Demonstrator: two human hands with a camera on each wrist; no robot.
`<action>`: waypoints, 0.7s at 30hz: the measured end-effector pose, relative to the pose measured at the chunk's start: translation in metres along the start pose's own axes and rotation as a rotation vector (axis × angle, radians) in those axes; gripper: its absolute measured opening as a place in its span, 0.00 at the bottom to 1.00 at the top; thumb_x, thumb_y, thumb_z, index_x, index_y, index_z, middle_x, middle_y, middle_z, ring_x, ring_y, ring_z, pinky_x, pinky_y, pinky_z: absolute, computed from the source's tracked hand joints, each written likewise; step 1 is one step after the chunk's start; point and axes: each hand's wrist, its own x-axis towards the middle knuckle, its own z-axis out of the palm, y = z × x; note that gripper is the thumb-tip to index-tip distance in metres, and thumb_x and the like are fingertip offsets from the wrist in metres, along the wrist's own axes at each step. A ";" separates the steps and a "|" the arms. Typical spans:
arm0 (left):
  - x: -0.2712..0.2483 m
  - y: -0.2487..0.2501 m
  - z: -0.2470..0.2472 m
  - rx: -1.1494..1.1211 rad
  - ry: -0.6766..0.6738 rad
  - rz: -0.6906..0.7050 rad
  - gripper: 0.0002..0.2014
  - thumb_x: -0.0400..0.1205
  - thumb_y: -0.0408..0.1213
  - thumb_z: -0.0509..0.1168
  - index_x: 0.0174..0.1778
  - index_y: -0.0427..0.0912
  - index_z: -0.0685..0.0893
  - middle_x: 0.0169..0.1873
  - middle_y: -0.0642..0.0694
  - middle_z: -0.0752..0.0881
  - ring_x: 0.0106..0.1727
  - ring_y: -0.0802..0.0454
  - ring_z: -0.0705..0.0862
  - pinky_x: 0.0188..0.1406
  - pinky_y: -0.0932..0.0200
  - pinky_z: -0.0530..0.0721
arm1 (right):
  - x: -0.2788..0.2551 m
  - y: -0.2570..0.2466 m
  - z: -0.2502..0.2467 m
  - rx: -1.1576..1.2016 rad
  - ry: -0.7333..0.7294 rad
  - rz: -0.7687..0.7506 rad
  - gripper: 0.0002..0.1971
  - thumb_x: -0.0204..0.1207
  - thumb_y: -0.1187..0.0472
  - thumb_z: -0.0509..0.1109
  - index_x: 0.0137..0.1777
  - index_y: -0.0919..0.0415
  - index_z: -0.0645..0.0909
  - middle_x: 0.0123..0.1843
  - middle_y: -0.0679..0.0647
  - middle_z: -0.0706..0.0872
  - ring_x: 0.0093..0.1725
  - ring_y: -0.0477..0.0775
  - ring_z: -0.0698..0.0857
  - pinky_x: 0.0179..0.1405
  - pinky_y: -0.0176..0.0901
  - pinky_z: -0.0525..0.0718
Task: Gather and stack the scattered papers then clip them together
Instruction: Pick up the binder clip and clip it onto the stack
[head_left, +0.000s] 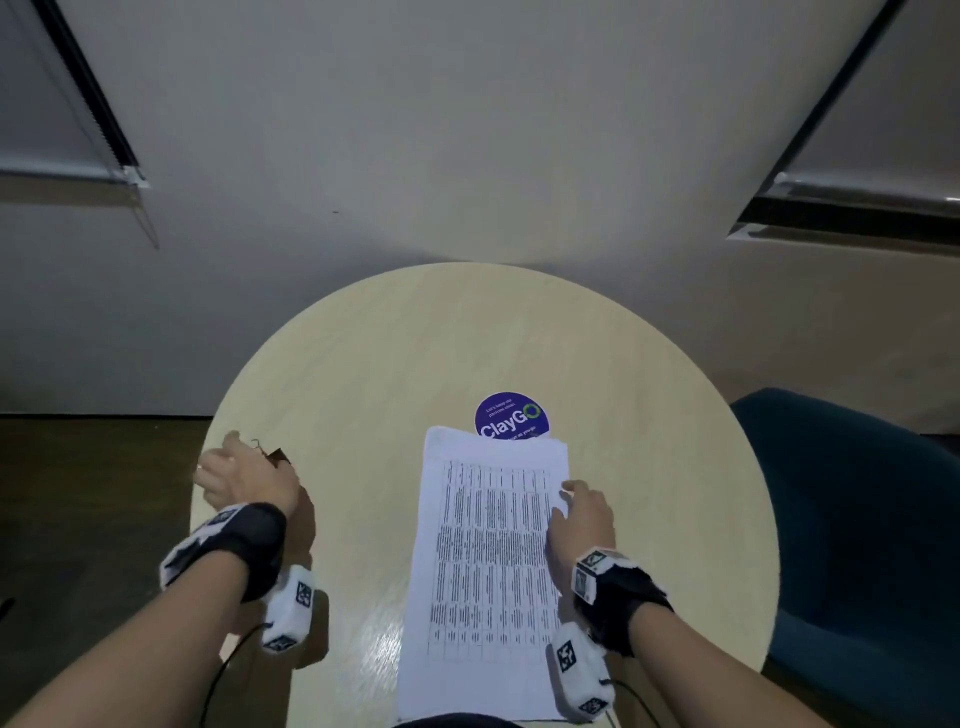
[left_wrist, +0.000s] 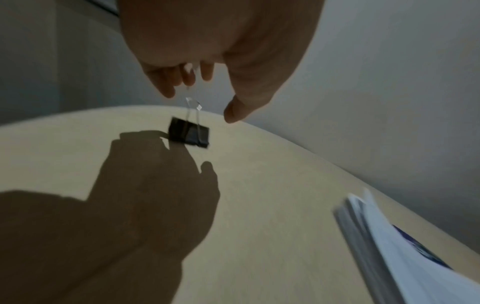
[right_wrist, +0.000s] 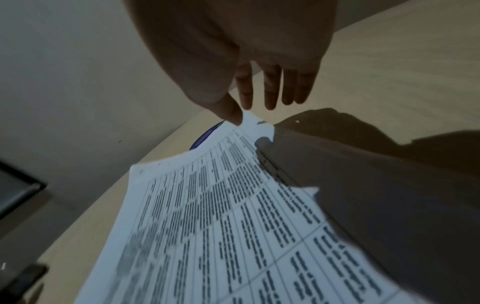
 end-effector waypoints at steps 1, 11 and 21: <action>0.011 0.002 -0.002 -0.005 0.003 -0.044 0.31 0.74 0.28 0.70 0.72 0.32 0.68 0.71 0.27 0.66 0.70 0.31 0.65 0.69 0.37 0.67 | 0.000 -0.004 0.005 -0.058 -0.001 -0.100 0.23 0.79 0.64 0.63 0.75 0.59 0.71 0.74 0.58 0.76 0.74 0.57 0.74 0.75 0.46 0.70; 0.058 -0.007 0.014 0.257 -0.297 0.041 0.23 0.78 0.26 0.66 0.69 0.27 0.70 0.73 0.26 0.66 0.72 0.28 0.66 0.70 0.42 0.65 | -0.005 -0.016 0.031 -0.452 -0.339 -0.396 0.30 0.85 0.62 0.55 0.85 0.48 0.53 0.87 0.58 0.47 0.86 0.61 0.47 0.85 0.53 0.49; 0.063 -0.022 0.015 0.174 -0.335 0.159 0.07 0.80 0.28 0.65 0.48 0.33 0.88 0.50 0.27 0.87 0.54 0.30 0.83 0.52 0.47 0.79 | -0.007 -0.017 0.033 -0.429 -0.353 -0.374 0.30 0.85 0.61 0.55 0.85 0.47 0.51 0.87 0.57 0.43 0.86 0.59 0.44 0.85 0.53 0.45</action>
